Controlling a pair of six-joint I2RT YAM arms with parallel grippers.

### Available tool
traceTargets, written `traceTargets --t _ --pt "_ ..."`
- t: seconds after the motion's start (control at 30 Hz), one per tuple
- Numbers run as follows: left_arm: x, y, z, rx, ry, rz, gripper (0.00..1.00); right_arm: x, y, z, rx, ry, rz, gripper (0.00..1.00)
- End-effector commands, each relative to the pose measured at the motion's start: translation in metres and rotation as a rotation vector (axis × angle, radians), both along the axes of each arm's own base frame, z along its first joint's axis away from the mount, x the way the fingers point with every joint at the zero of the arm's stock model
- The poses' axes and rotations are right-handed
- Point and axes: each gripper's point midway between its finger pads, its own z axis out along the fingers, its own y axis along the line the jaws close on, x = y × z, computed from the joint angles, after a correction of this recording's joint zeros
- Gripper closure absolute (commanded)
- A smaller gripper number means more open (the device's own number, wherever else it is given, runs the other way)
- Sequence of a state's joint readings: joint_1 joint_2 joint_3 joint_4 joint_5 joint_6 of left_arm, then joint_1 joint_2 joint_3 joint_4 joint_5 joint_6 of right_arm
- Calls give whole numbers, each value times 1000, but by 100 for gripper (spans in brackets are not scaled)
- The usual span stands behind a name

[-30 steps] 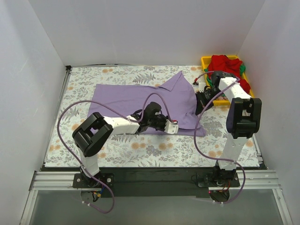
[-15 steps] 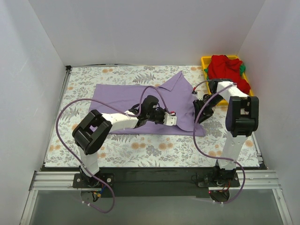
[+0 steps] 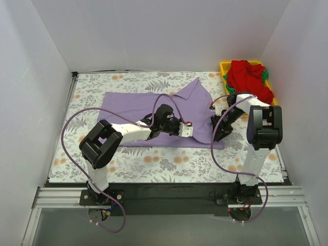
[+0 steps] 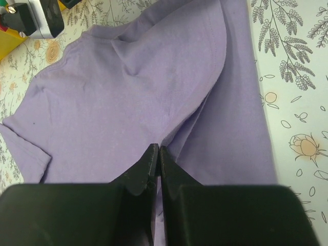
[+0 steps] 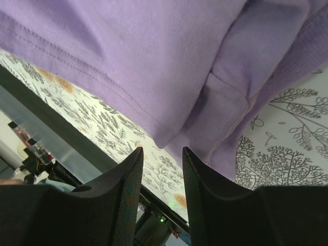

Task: Fold and stack the t-shirts
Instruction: Fold the tshirt

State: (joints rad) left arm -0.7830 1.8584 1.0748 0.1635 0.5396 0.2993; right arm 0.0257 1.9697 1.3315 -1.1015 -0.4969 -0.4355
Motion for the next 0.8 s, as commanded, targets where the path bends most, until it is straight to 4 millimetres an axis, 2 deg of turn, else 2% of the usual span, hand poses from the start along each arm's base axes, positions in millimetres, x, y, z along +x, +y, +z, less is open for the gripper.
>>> traceTargets --t 0.0,0.27,0.47,0.53,0.57,0.7,0.77 --pt "-3 -4 13 -27 -15 -17 100 10 5 0 12 -27 -23 57" --pt "-3 -1 12 -25 -11 -3 100 0 15 -2 41 7 -18 61" --pt "-5 1 11 -26 -10 -5 100 4 14 -9 27 -6 -15 65" --pt "-5 1 12 -27 -10 -4 100 5 14 -10 28 -8 -14 72" --pt "-5 0 12 -29 -7 -2 100 4 14 -10 28 -4 -12 83" --pt "-5 2 10 -25 4 8 100 6 12 -9 15 -9 -7 99" --pt "-7 3 10 -26 4 7 100 8 12 -8 15 -17 -8 99"
